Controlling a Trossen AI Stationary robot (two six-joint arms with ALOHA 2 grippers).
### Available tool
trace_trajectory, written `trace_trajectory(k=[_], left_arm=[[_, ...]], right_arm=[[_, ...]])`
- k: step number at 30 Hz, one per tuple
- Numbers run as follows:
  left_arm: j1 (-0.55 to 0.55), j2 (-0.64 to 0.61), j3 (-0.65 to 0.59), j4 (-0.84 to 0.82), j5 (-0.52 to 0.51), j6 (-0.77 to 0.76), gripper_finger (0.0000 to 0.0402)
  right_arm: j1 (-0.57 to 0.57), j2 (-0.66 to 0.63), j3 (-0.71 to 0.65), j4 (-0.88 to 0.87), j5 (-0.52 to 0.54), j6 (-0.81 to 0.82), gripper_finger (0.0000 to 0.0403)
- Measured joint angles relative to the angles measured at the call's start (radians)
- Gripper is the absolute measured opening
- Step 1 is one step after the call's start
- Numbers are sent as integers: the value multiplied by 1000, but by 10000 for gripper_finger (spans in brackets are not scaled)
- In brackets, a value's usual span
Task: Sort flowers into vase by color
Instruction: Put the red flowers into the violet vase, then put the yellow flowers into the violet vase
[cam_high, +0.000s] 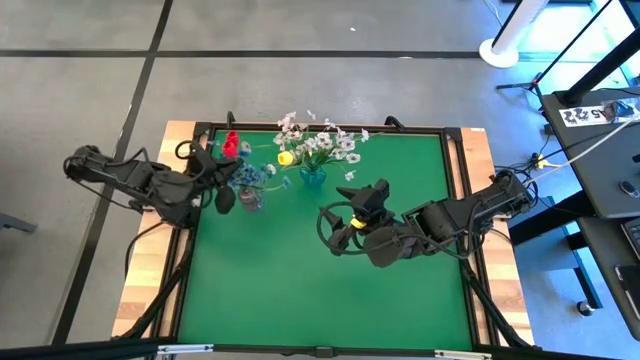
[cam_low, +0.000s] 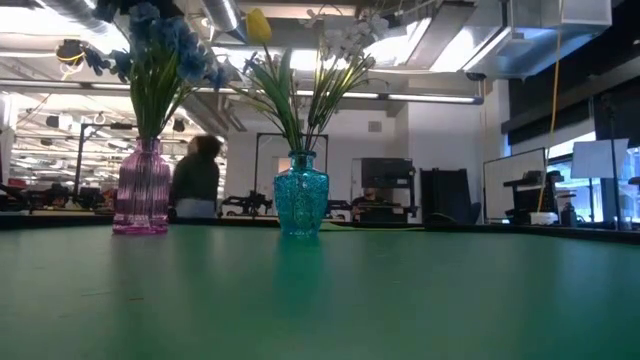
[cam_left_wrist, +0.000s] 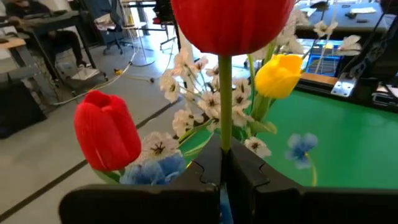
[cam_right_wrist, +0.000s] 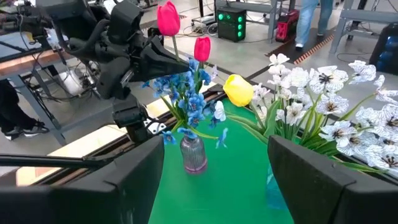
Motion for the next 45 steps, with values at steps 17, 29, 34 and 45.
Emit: trace_trajectory(k=[17,29,34,45], left_arm=[[30,0,-173,-12,78,-264,4],[30,-4,-11,-179,261,-288,130],[30,-4,129,-346,386,-295,174],[30,-11,334,-544,486,-338,188]], right_arm=[[-6,0,0,-19,-27,-20,287],[-127,-6,0,-60,-381,-55,287],[-211,-17,0,-284,-582,-135,287],[-309,-148,-177,-733,-541,-202,287]])
